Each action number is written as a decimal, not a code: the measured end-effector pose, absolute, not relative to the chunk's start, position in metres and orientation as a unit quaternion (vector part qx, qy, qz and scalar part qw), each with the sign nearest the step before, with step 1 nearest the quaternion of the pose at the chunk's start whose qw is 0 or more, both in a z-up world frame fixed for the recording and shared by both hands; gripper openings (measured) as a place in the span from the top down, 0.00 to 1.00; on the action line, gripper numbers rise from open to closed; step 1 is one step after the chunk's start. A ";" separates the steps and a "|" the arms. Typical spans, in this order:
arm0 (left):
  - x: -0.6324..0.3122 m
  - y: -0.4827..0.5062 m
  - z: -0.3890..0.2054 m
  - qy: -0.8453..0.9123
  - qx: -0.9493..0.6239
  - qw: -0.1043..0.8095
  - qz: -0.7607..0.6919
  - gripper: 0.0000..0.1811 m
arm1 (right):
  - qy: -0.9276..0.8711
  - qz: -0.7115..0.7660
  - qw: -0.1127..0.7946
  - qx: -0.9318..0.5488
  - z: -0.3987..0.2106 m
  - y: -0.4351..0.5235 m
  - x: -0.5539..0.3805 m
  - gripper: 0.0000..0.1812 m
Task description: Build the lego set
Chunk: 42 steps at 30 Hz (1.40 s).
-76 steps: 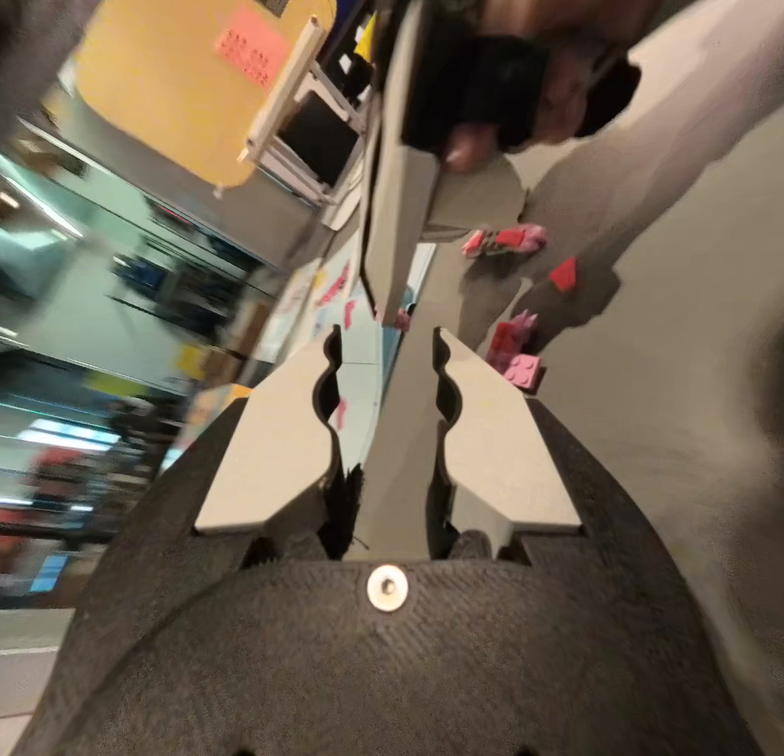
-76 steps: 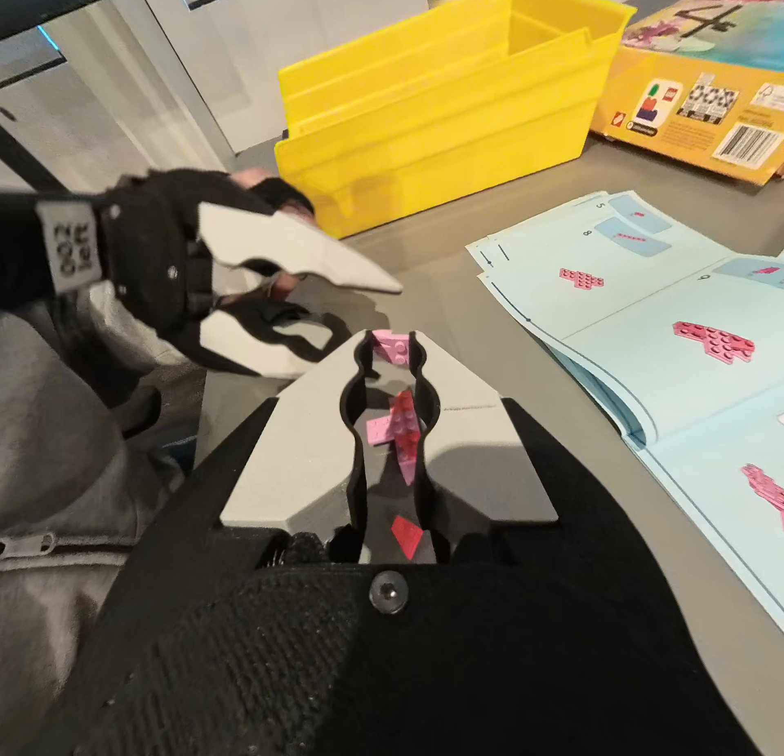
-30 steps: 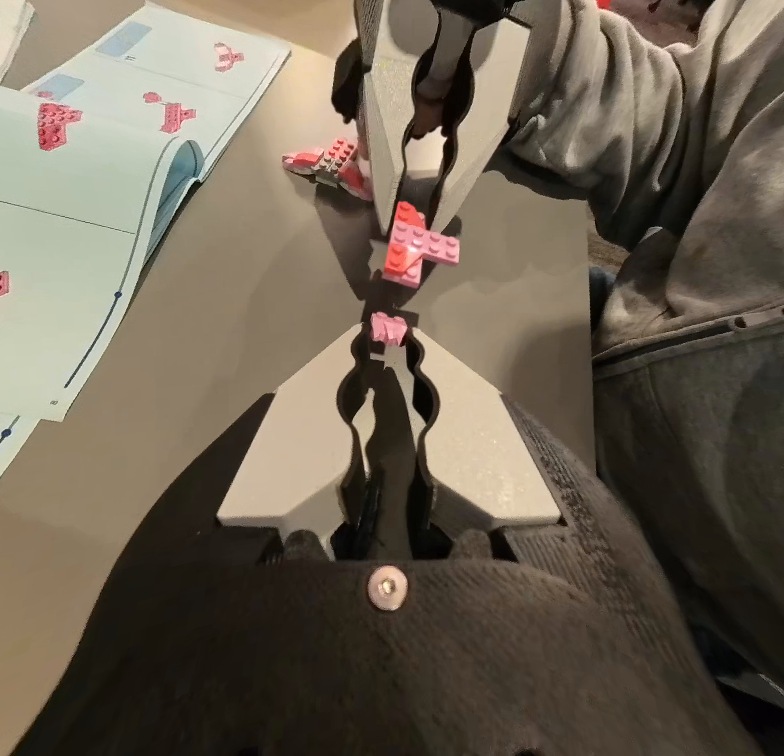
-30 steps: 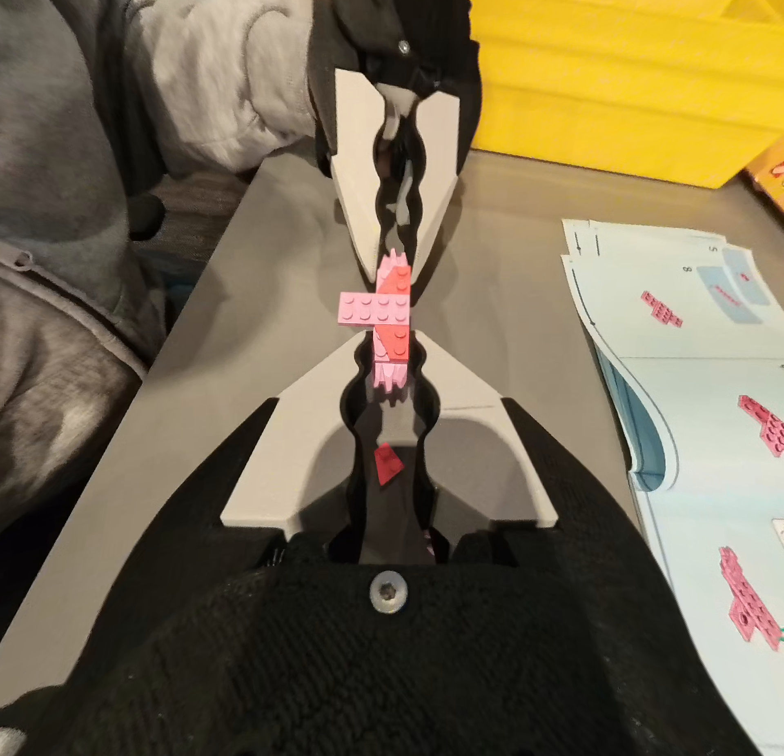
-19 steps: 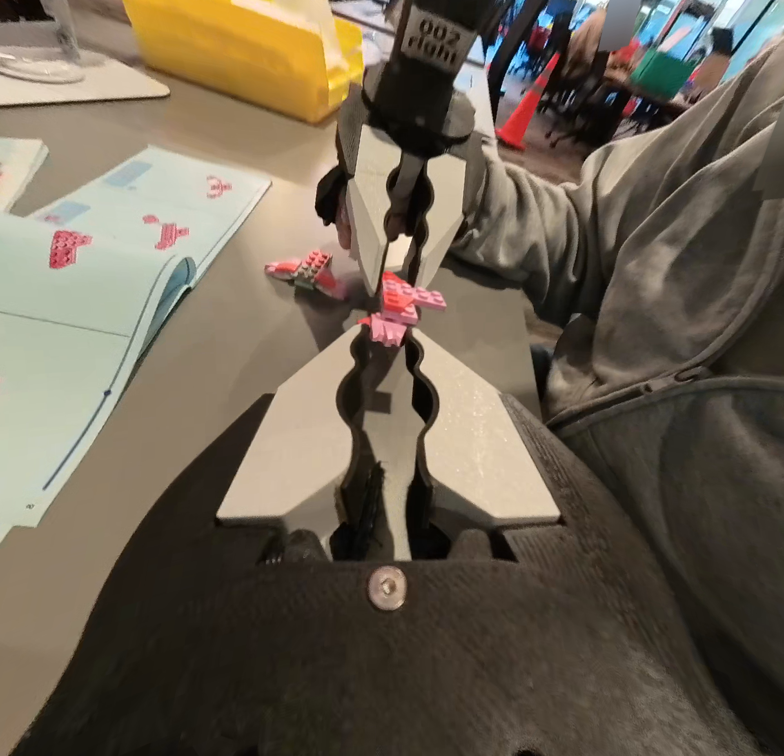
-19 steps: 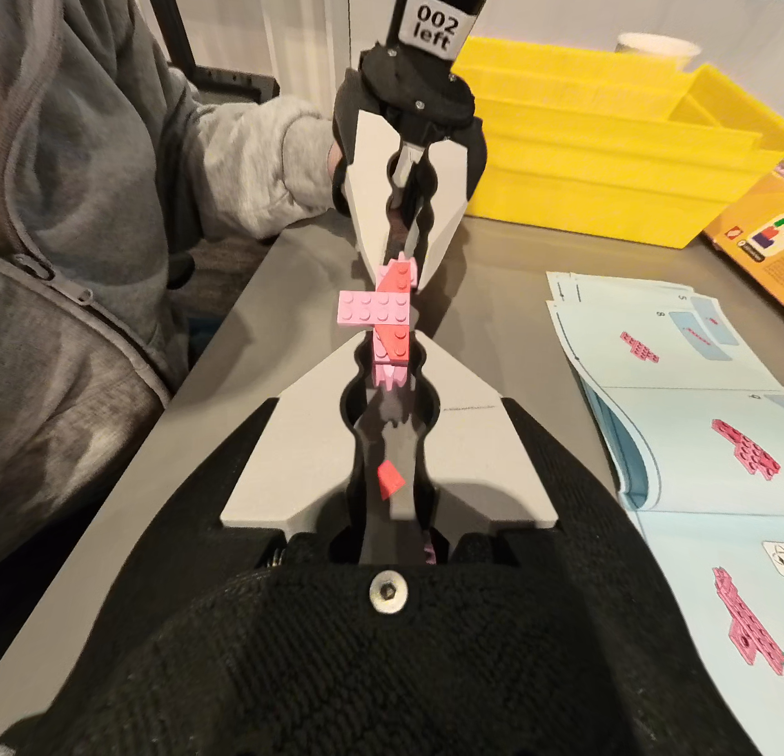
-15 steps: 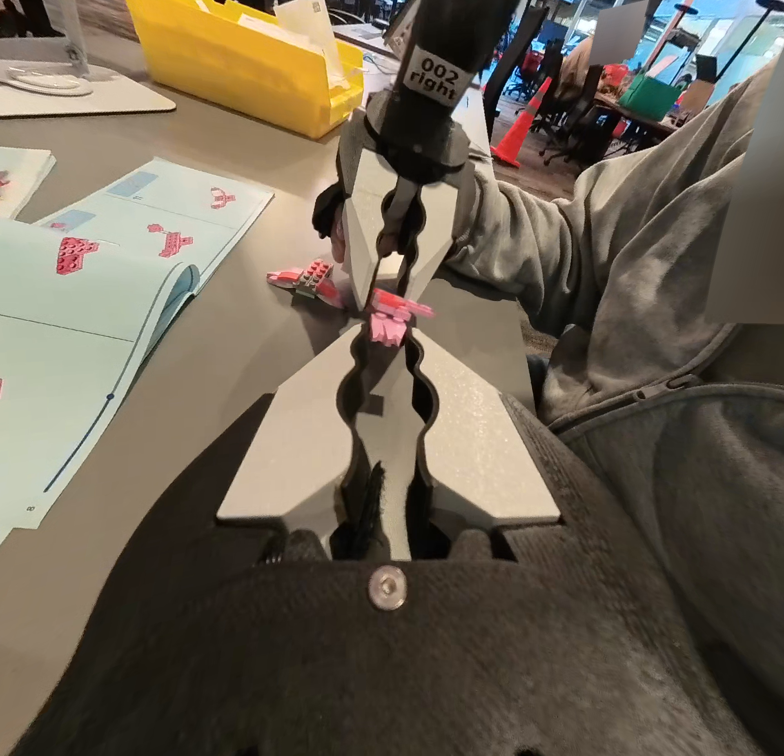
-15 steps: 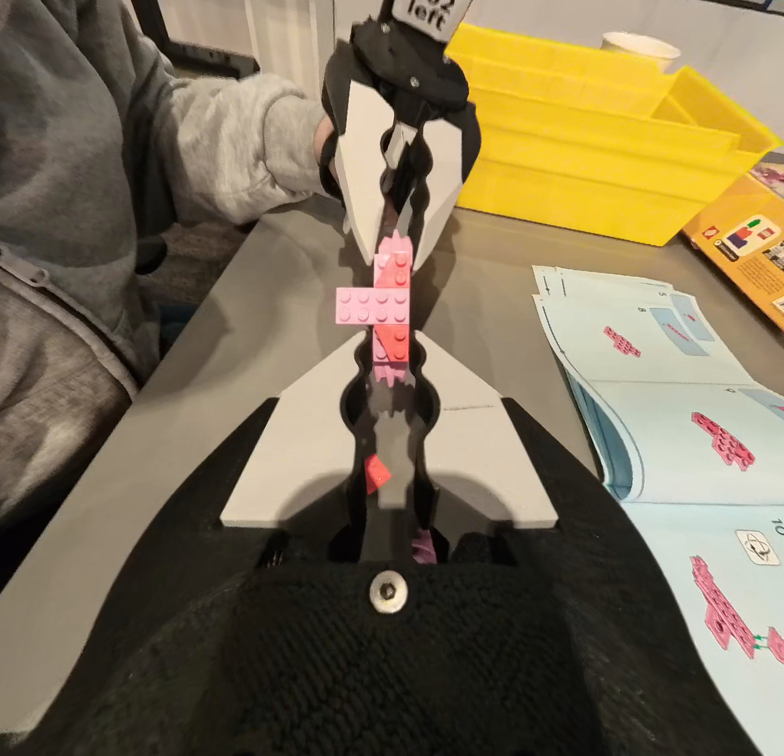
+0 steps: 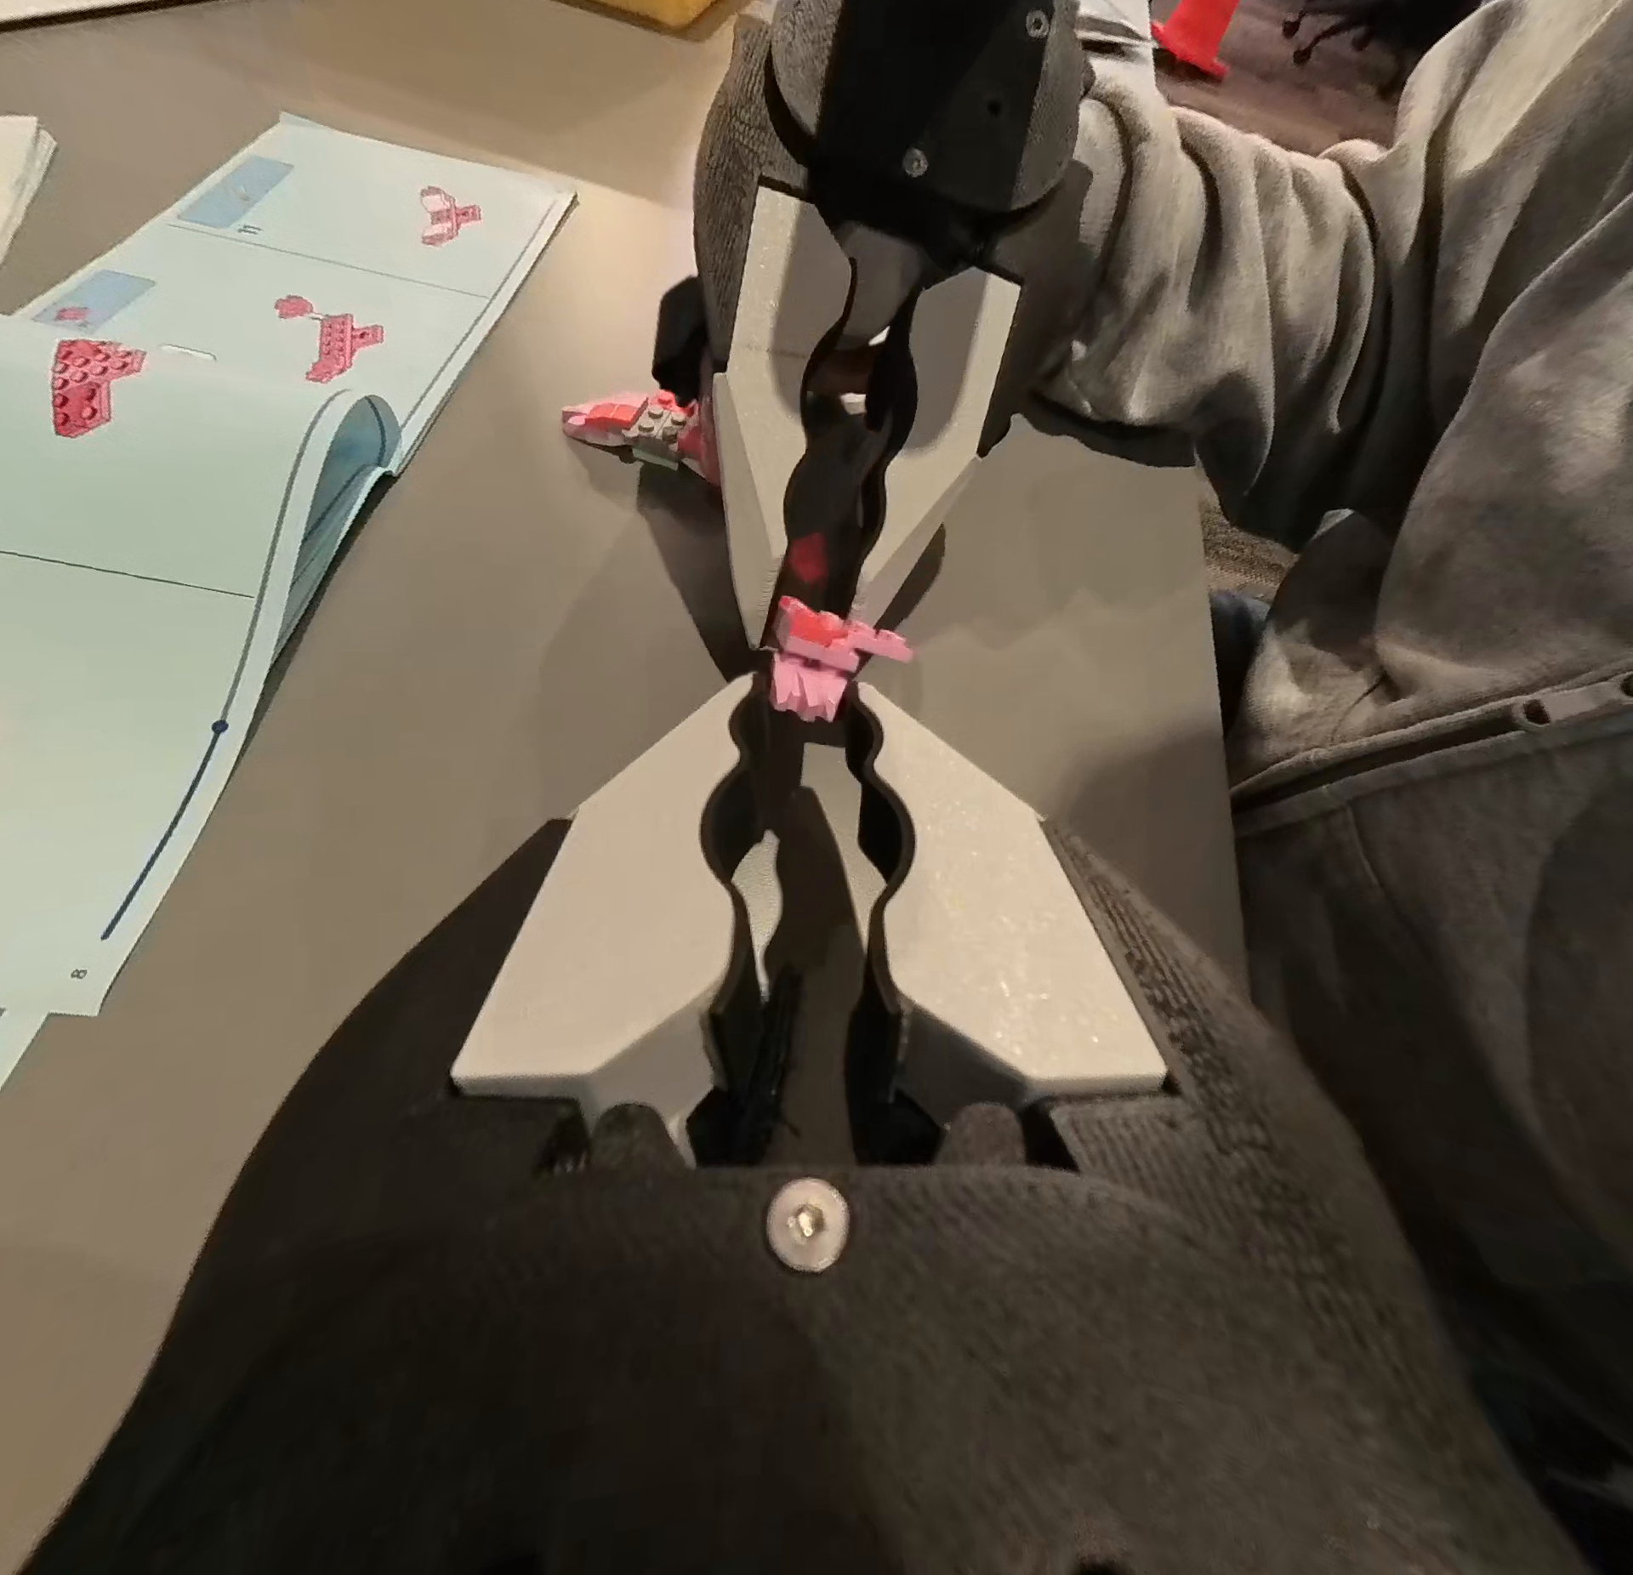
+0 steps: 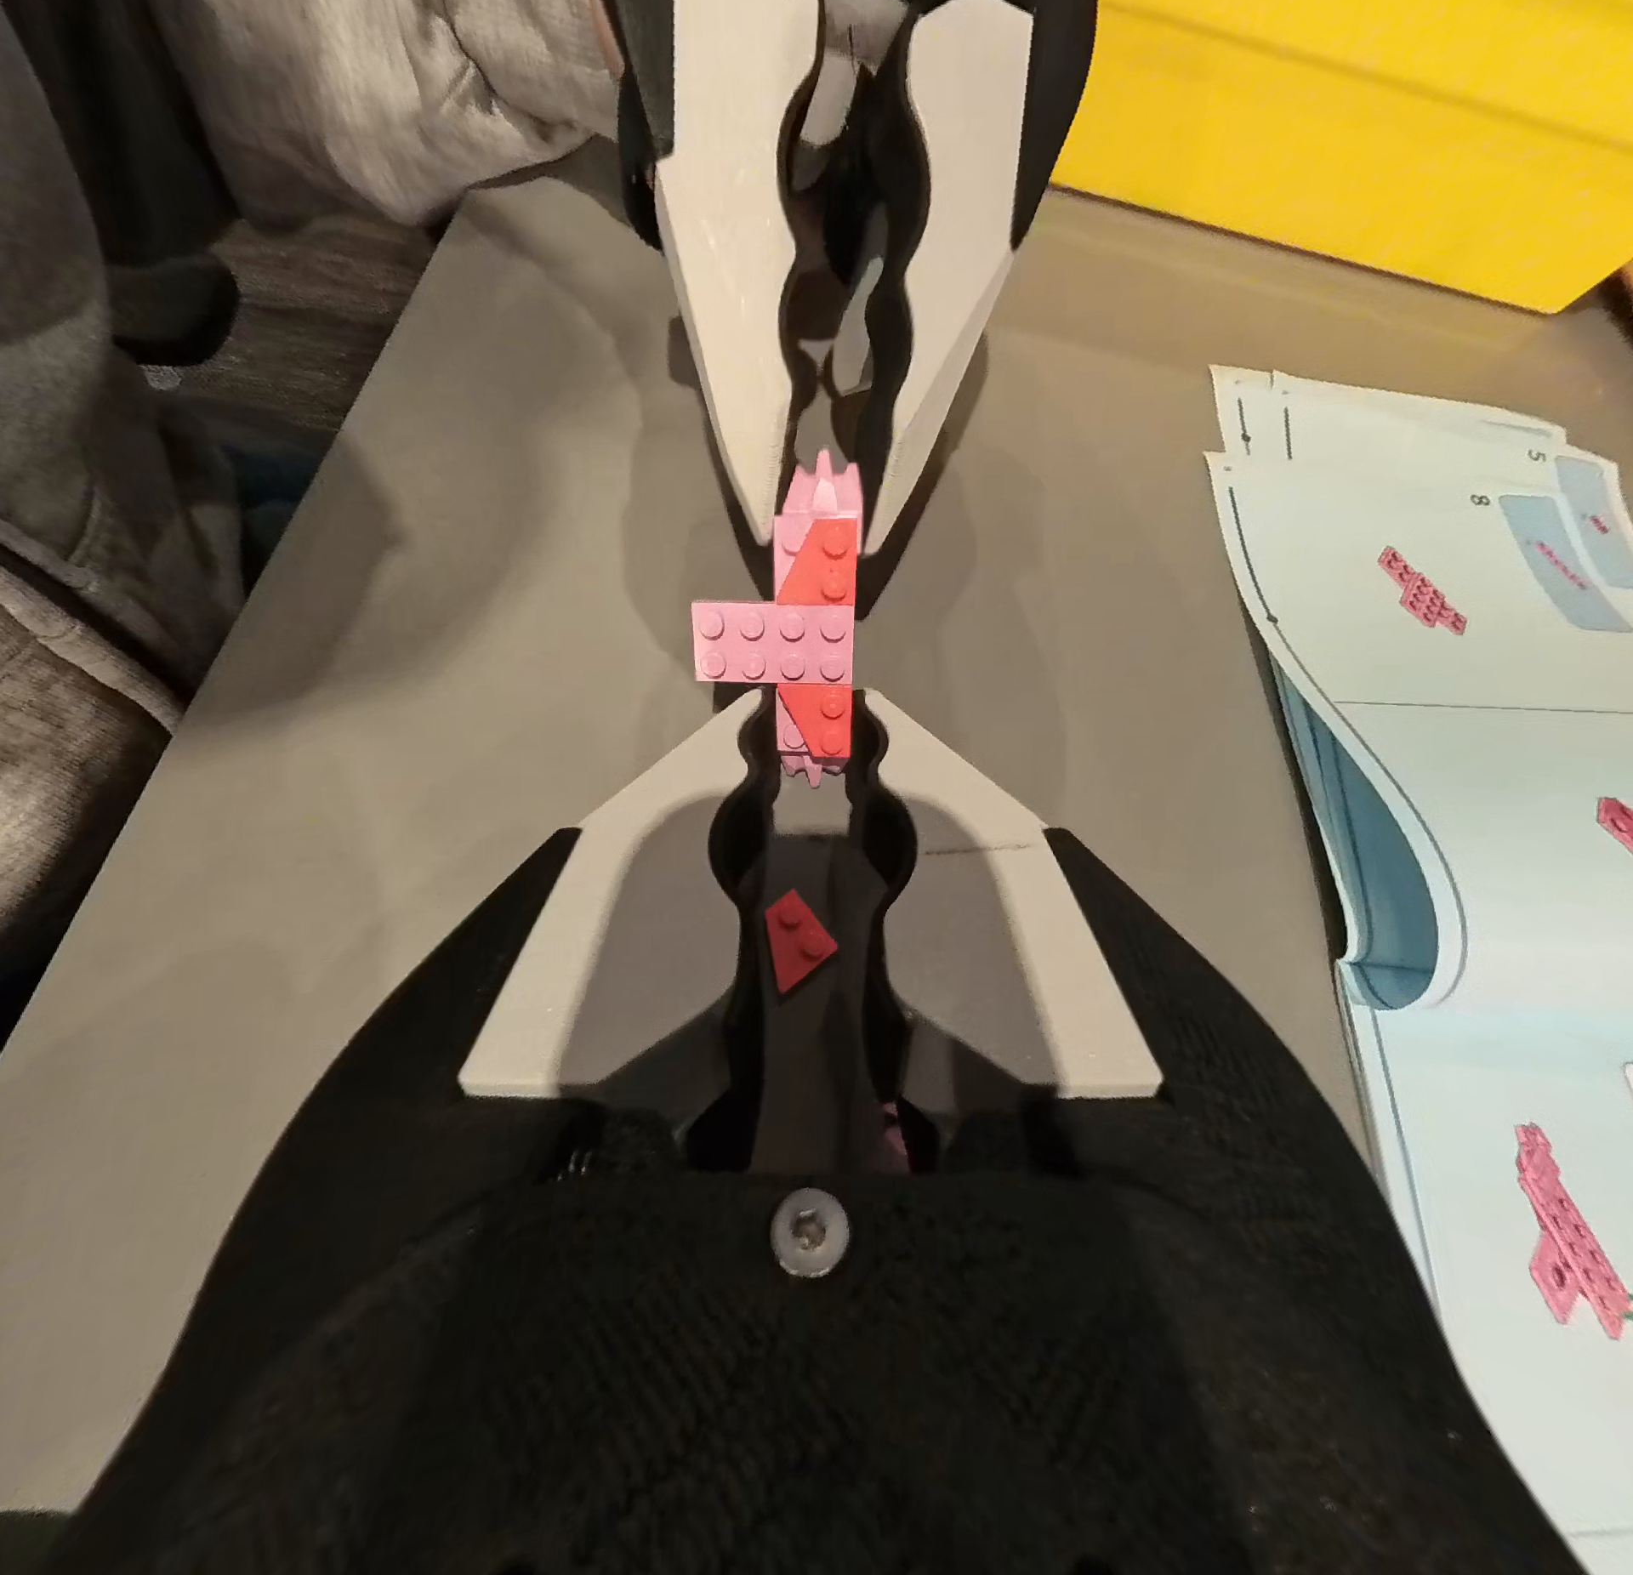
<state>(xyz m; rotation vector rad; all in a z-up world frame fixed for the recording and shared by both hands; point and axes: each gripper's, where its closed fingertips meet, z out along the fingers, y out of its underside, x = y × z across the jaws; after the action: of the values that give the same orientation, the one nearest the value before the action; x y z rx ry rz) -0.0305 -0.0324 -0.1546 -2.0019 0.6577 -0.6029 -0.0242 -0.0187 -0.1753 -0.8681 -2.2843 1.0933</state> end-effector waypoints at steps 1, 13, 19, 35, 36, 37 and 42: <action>-0.030 -0.032 -0.155 0.267 -0.813 0.457 -0.243 0.92 | -0.831 0.396 0.230 -0.317 -0.175 -0.019 -0.024 0.92; -0.029 -0.033 -0.156 0.268 -0.814 0.457 -0.240 0.92 | -0.842 0.377 0.213 -0.323 -0.184 -0.020 -0.021 0.91; -0.033 -0.033 -0.162 0.276 -0.825 0.452 -0.199 0.92 | -0.838 0.368 0.257 -0.311 -0.176 -0.014 -0.026 0.91; -0.054 -0.027 -0.183 0.127 -0.892 0.373 -0.222 0.80 | -0.833 0.240 0.427 -0.258 -0.166 0.015 -0.046 0.91; -0.055 -0.027 -0.182 0.121 -0.894 0.374 -0.217 0.77 | -0.833 0.229 0.435 -0.253 -0.166 0.016 -0.047 0.91; -0.057 -0.029 -0.182 0.113 -0.896 0.373 -0.212 0.75 | -0.834 0.222 0.441 -0.247 -0.167 0.017 -0.047 0.91; -0.063 -0.035 -0.180 0.079 -0.911 0.363 -0.179 0.65 | -0.832 0.205 0.464 -0.227 -0.164 0.015 -0.049 0.91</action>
<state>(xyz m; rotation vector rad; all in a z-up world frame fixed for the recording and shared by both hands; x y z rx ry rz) -0.0632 -0.0353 -0.1796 -2.3447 0.2044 -0.4609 -0.0493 0.0152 -0.1638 -0.5585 -2.0437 0.5028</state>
